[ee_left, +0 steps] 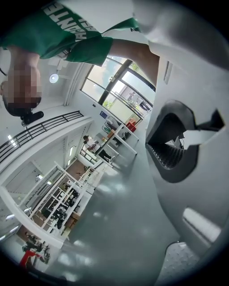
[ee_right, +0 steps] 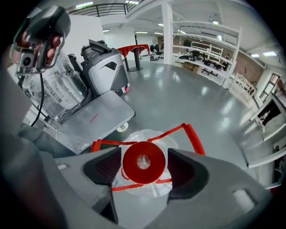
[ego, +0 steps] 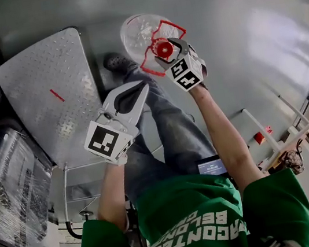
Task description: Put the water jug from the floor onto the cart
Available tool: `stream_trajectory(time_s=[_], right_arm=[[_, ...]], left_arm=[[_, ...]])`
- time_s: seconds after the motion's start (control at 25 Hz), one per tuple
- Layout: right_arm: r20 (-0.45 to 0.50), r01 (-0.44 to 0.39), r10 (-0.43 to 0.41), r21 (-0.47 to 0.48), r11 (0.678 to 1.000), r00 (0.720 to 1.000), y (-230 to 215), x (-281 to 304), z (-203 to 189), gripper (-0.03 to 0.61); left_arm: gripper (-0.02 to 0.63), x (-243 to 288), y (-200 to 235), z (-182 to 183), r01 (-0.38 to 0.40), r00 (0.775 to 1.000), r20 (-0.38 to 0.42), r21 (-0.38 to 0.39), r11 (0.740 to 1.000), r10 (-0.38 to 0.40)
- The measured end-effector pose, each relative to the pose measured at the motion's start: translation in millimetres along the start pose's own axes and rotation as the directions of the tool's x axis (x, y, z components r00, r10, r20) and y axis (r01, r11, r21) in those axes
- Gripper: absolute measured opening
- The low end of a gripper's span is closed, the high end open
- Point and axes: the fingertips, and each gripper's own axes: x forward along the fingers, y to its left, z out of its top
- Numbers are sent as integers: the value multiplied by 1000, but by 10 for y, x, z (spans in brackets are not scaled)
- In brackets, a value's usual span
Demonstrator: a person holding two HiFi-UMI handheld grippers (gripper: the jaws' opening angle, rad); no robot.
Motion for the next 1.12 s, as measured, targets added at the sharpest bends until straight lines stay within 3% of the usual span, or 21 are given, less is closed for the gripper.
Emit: stream_trajectory(time_s=[0.24,0.6,0.8,1.12], right_arm=[[-66,12,-15,-33,999,998,6,143,-178,304],[-78,6,-11,-62,998,997,-18,307,-196,304],[-147,-10,-6,-104,994,989,-9,425,-243,309],[-128,-7,-6,-101,995,992,-33,445,-242,322]], left_arm=[[11,-40,78,3,-24,1000,11,-13,1000,24],[11,-78,130,18,-49,998,24,-23,999,50],[11,-63,177,31,-62,997,38,-33,998,63],[11,-62,177,31,-69,996,53,-45,997,72]])
